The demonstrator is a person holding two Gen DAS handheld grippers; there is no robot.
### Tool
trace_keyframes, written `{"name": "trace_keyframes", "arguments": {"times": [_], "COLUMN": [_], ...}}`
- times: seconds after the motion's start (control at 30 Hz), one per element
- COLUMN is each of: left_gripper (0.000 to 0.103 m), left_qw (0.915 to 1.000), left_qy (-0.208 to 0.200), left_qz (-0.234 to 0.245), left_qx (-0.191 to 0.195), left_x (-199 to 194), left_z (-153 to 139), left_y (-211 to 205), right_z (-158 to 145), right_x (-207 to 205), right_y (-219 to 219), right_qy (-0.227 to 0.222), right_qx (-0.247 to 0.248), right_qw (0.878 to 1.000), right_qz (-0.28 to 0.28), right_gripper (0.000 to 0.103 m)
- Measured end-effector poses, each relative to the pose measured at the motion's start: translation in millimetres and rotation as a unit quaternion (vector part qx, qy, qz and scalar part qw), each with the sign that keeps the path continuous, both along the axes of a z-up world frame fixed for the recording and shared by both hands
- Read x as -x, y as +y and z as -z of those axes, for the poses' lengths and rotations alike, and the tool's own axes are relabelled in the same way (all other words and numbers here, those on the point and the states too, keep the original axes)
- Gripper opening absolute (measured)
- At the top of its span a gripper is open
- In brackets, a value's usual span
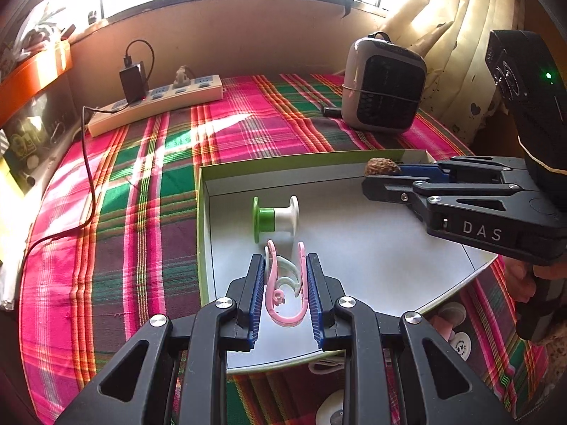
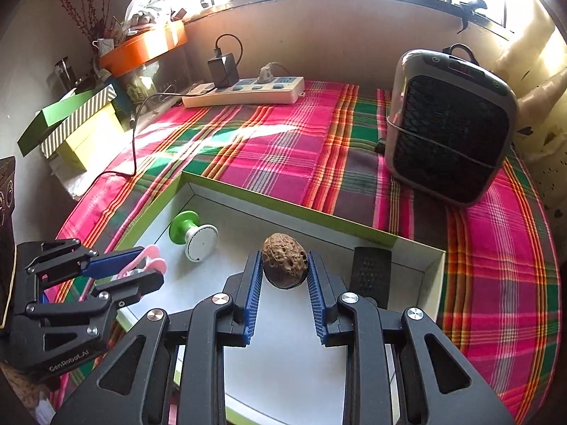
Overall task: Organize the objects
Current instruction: 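Carry the earhook and walnut over the box with both grippers, then open both grippers to release the earhook and walnut into the box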
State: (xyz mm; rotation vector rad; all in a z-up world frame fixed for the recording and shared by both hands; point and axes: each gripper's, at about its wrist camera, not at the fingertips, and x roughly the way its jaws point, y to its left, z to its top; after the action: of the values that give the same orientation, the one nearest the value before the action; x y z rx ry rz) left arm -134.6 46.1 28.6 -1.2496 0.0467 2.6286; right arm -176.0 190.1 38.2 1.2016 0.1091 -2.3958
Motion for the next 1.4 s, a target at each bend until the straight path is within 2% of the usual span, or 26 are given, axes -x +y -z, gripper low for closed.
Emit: {"name": "trace_keyframes", "arguments": {"times": [0.5, 1.27, 1.4], "left_gripper": [0.021, 0.021, 0.023], "left_qw": [0.9999, 0.9998, 0.9997], "left_qy": [-0.015, -0.017, -0.018], "left_qz": [-0.007, -0.01, -0.01], "left_qx": [-0.005, 0.009, 0.011], "left_x": [14, 17, 17], "left_z": [12, 15, 15], "left_y": [-2, 0, 0], "right_z": [14, 20, 19], "right_x": [25, 32, 32], "right_y": [-24, -27, -26], "right_qy": [-0.025, -0.04, -0.04], "right_qx": [-0.036, -0.054, -0.051], "right_qw": [0.999, 0.998, 0.998], "right_qz": [-0.02, -0.01, -0.005], "right_gripper": [0.027, 0.027, 0.032]}}
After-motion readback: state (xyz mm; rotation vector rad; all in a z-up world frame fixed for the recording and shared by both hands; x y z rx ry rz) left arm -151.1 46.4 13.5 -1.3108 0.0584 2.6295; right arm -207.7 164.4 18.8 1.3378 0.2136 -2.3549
